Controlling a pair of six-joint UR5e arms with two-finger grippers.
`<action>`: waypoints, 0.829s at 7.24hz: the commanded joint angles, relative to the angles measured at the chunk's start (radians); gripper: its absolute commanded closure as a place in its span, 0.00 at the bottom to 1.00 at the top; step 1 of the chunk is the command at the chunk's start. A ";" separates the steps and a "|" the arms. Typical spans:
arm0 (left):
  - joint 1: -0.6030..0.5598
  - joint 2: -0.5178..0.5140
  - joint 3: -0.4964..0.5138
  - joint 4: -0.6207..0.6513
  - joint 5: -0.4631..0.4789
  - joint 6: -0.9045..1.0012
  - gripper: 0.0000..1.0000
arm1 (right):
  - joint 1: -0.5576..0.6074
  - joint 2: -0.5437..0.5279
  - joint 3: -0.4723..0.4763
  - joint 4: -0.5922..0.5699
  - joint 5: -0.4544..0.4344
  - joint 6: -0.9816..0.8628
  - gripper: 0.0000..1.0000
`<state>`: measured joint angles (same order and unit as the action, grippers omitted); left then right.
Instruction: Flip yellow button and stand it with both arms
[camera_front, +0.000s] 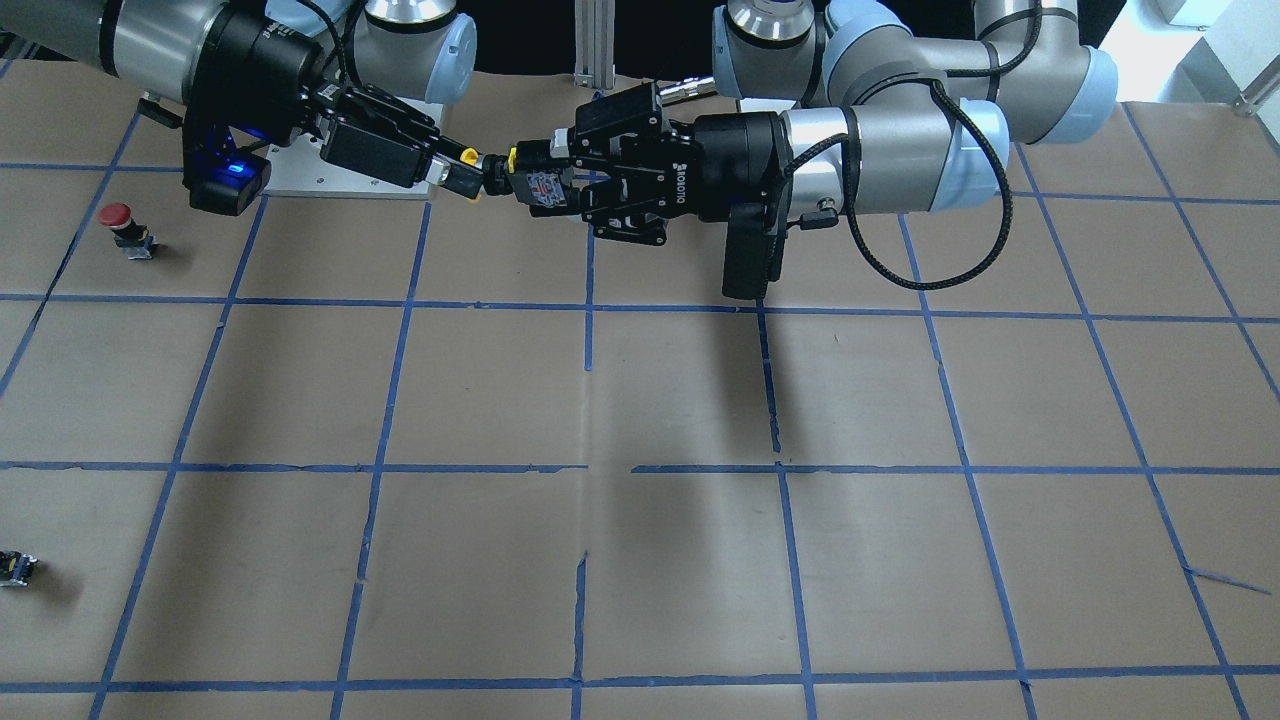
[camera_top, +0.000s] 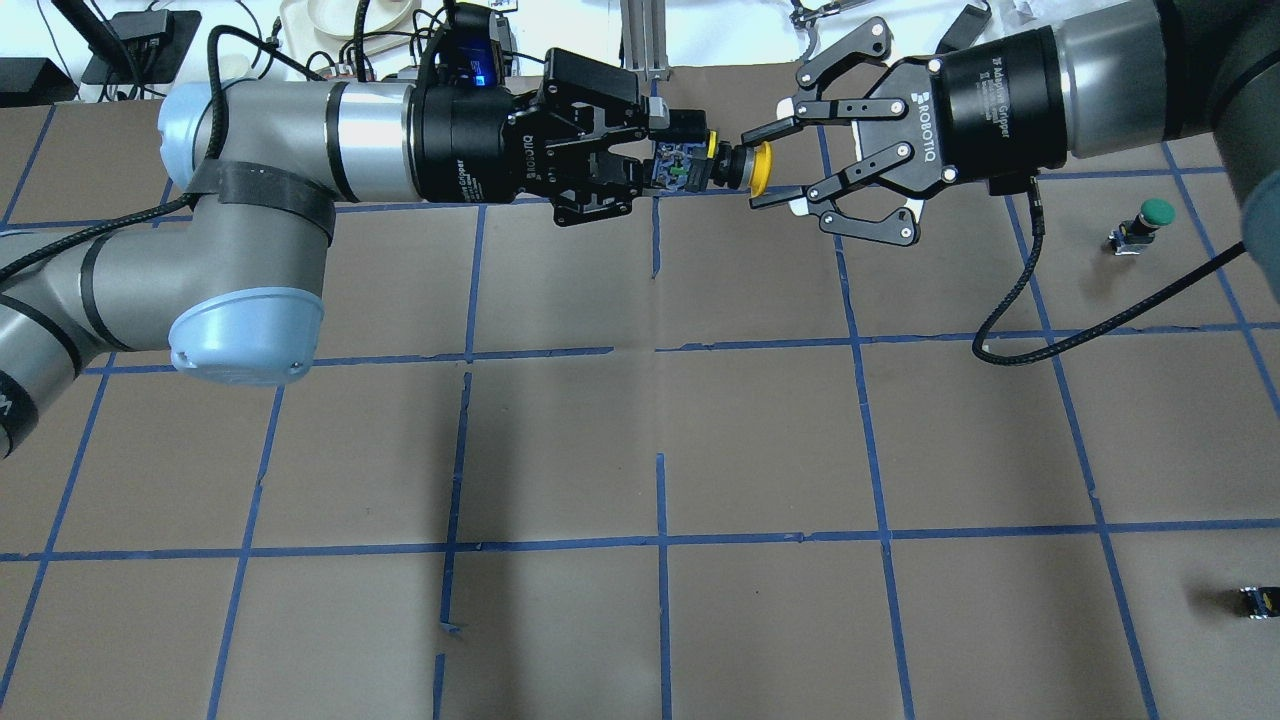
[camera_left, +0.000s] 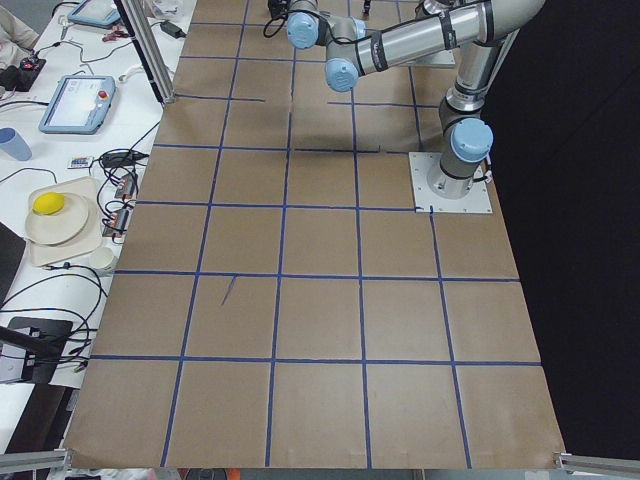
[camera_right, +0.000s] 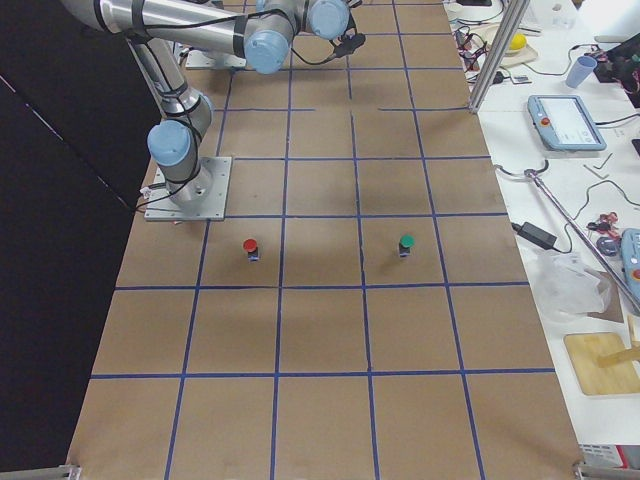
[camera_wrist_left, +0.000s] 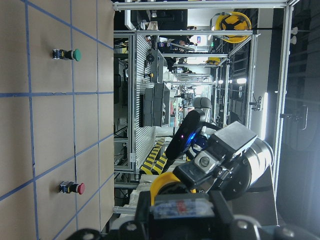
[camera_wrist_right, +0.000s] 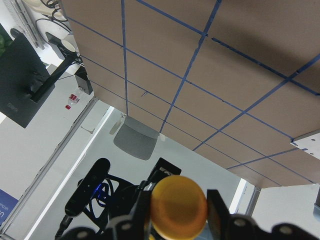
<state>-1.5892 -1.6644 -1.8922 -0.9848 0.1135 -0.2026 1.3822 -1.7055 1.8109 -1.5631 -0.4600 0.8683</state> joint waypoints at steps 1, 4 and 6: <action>0.000 0.000 0.002 0.000 0.000 -0.003 0.00 | -0.003 0.000 -0.002 0.000 -0.003 0.000 0.68; 0.014 0.002 0.015 -0.002 0.014 -0.011 0.00 | -0.084 0.004 -0.005 -0.069 -0.107 -0.067 0.68; 0.050 0.005 0.025 -0.003 0.154 -0.011 0.00 | -0.146 0.007 -0.001 -0.060 -0.281 -0.363 0.69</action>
<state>-1.5544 -1.6615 -1.8745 -0.9874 0.1764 -0.2136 1.2694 -1.6997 1.8076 -1.6229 -0.6302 0.6795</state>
